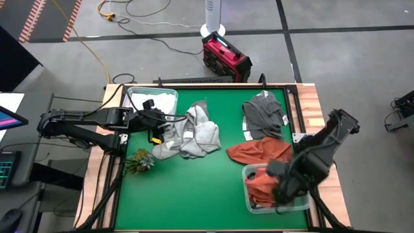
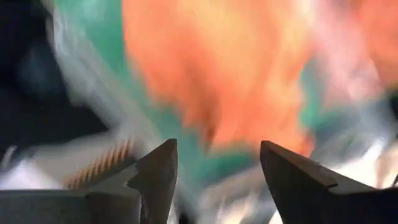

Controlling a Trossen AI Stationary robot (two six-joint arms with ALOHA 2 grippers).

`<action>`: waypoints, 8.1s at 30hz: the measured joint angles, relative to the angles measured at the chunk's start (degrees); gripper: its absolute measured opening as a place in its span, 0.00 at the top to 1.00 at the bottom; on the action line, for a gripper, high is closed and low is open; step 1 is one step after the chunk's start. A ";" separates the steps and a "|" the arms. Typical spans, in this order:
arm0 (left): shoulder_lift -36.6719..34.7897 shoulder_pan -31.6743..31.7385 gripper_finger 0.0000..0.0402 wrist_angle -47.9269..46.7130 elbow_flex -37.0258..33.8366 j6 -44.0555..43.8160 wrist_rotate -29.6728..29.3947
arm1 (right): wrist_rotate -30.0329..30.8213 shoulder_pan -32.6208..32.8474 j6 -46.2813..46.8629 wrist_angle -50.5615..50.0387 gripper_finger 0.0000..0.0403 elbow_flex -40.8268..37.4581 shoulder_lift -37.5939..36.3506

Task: Sort towels by color in basket
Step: Put the dark gray towel into the bottom transparent bin, then put the orange towel into the bottom transparent bin

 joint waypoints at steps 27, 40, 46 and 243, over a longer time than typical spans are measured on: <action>0.33 -0.02 0.51 1.54 0.00 3.10 -0.02 | 26.96 -65.42 -61.04 16.45 0.37 -18.60 -2.88; 0.33 0.00 0.51 2.65 0.00 4.46 -0.04 | 8.91 -78.72 -74.34 33.83 0.45 -36.37 -3.89; 0.33 -0.01 0.51 3.30 0.00 3.84 -0.07 | 6.34 -76.30 -74.35 33.37 0.85 -37.25 -3.57; 0.31 -0.01 0.51 -0.22 0.00 1.70 -0.02 | 3.47 -41.10 -53.32 45.42 0.38 -30.87 -2.89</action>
